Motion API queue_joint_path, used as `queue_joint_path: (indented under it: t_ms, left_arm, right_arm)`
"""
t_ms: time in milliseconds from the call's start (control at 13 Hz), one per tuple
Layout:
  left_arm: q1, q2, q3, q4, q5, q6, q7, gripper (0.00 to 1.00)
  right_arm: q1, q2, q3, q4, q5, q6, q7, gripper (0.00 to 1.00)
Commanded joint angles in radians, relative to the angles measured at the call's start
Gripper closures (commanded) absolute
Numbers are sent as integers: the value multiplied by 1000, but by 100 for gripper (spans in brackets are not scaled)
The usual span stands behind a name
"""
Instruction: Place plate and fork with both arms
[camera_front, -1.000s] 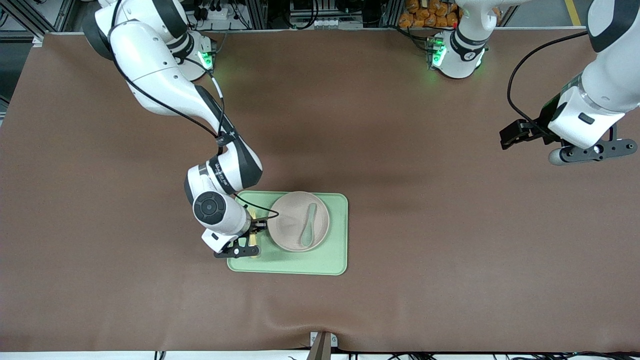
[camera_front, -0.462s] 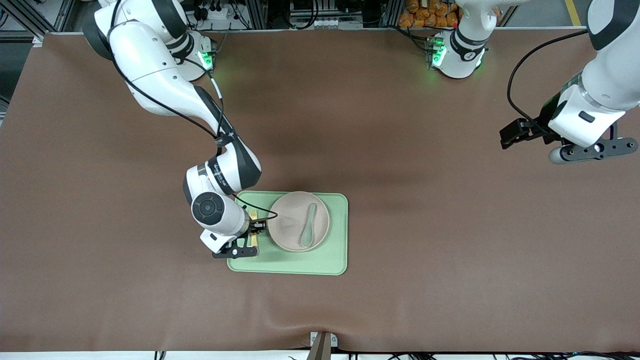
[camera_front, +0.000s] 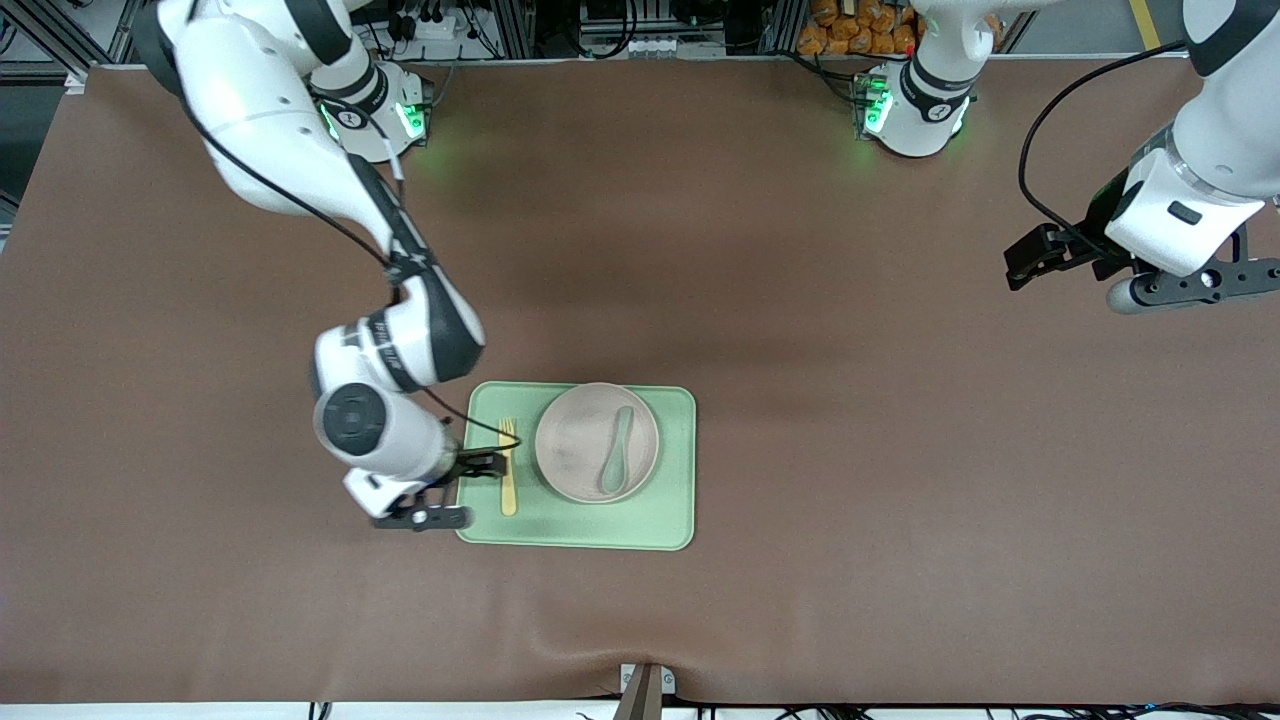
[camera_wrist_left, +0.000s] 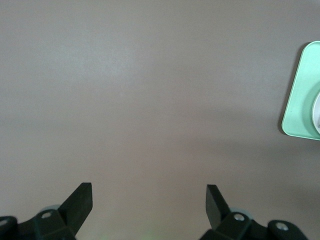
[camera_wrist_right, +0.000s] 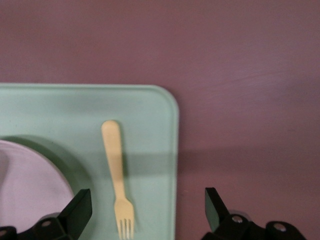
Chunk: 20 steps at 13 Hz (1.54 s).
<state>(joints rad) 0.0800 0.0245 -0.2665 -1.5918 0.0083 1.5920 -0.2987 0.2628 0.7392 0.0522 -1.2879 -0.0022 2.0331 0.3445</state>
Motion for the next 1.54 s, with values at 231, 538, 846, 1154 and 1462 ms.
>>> queue_joint_path:
  t_ms: [231,538,846,1154,1462]
  left_arm:
    - [10,-31,-5,-14,-42,9,18,0]
    - [10,-29,3,3,-42,8,20,0]
    - [10,-21,1,-1,-44,6,20,0]
    - [12,-23,3,-5,-44,3,21,0]
    - [12,-21,3,-7,-44,3,26,0]
  right_arm:
    - [-128,-283,18,-25,30,-322,-10,0]
    - [-249,-430,14,-34,94,-476,-73,0]
    - [-292,-570,9,-83,107,-544,-76,0]
    - [-290,-727,9,-252,93,-498,-64,0]
    - [-286,-790,15,-344,91,-462,-65,0]
